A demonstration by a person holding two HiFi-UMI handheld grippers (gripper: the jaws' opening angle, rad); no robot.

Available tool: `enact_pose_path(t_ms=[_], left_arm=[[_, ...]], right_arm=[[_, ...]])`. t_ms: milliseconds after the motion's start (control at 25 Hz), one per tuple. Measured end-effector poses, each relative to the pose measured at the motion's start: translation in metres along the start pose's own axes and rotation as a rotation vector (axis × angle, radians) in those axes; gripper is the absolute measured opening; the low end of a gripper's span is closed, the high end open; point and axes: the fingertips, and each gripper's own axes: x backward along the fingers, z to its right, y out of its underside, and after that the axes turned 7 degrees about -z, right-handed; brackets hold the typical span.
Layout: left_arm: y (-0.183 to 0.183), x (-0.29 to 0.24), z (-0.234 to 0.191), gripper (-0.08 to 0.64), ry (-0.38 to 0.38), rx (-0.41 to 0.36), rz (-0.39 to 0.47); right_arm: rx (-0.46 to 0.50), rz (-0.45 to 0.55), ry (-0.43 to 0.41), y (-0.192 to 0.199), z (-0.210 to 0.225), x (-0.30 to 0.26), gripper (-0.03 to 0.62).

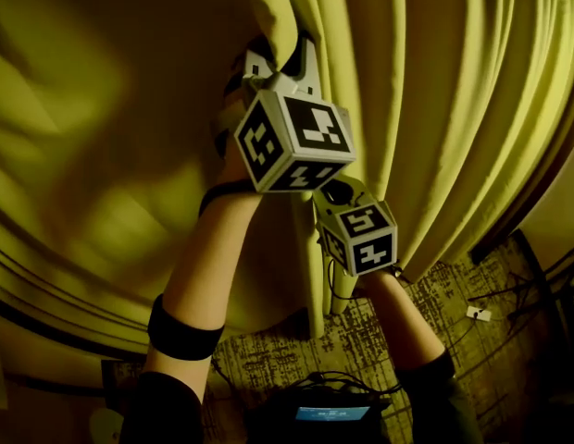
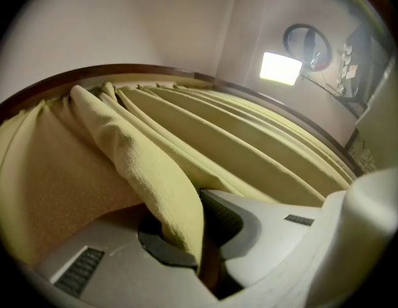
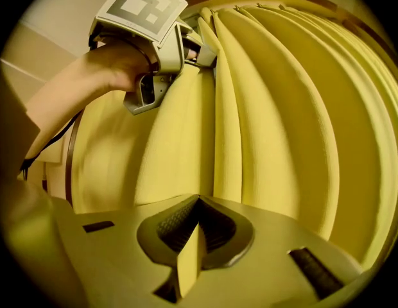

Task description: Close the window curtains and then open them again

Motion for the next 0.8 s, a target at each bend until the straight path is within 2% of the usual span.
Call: enact_pose_path(t_ms=[160, 400, 800], left_arm=[[0.001, 0.0, -0.006, 0.018, -0.007, 0.001, 0.059], [0.009, -0.006, -0.005, 0.02, -0.033, 0.049, 0.062], [0.034, 0.02, -0.017, 0.028, -0.077, 0.079, -0.039]], right_arm=[[-0.006, -0.002, 0.046, 0.003, 0.003, -0.004, 0.015], [-0.02, -0.027, 0.077, 0.018, 0.026, -0.011, 0.015], [-0.005, -0.027, -0.035, 0.026, 0.0, 0.012, 0.015]])
